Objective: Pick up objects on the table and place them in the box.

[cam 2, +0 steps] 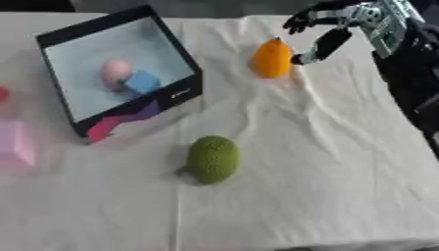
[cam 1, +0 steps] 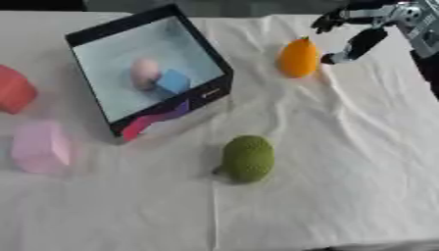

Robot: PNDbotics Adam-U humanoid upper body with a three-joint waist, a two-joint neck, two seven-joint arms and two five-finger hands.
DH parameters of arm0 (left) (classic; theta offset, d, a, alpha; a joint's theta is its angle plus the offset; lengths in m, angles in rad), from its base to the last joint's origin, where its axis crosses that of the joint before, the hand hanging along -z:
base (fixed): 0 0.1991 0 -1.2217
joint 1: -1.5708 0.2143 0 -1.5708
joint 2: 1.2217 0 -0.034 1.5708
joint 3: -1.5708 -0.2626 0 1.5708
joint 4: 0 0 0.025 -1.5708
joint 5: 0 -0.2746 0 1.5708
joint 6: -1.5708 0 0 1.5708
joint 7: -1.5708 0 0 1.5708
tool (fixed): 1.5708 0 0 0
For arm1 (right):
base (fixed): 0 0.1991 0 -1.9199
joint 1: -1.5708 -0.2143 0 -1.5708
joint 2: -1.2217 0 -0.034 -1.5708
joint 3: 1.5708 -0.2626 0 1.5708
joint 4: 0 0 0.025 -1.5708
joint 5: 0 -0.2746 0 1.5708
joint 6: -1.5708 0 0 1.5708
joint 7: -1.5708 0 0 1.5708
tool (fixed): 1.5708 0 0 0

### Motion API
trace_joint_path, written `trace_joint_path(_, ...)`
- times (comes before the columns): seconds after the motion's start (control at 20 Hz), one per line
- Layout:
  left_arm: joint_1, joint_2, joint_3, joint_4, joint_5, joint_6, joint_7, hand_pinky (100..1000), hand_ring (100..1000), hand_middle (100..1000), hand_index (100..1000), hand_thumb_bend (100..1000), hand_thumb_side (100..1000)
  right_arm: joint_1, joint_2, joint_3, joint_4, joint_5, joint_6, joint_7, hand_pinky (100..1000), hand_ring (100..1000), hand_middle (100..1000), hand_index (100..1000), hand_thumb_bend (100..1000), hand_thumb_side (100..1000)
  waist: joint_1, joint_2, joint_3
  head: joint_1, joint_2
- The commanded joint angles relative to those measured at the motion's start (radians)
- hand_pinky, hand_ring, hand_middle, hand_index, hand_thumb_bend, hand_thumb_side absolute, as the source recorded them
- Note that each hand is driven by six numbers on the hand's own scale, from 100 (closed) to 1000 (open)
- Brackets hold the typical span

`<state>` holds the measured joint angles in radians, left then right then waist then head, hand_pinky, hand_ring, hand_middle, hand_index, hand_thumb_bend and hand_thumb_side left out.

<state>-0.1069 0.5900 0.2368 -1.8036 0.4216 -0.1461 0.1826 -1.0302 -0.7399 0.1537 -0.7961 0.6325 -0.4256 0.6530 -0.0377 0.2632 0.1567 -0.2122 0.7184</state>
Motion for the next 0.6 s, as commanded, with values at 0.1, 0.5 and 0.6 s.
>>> trace_joint_path(0.1, -0.011, 0.017, 0.01, -0.014, -0.011, -0.002, -0.004, 926, 890, 795, 780, 100, 719, -0.028, -0.014, -0.016, 0.006, 0.014, 0.005, -0.016, 945, 898, 834, 953, 384, 346, 0.002, 0.006, 0.004, -0.002, -0.021)
trace_joint_path(0.5, -0.028, 0.01, 0.003, -0.021, -0.011, 0.0, -0.012, 927, 891, 795, 779, 100, 719, -0.03, 0.015, -0.034, 0.039, 0.063, 0.026, -0.05, 944, 895, 830, 948, 388, 324, 0.003, 0.026, 0.022, -0.006, -0.037)
trace_joint_path(0.6, -0.031, 0.008, 0.003, -0.022, -0.009, 0.0, -0.013, 928, 891, 795, 779, 100, 719, -0.027, 0.024, -0.038, 0.051, 0.076, 0.029, -0.055, 942, 892, 825, 945, 371, 319, 0.004, 0.029, 0.026, -0.007, -0.039)
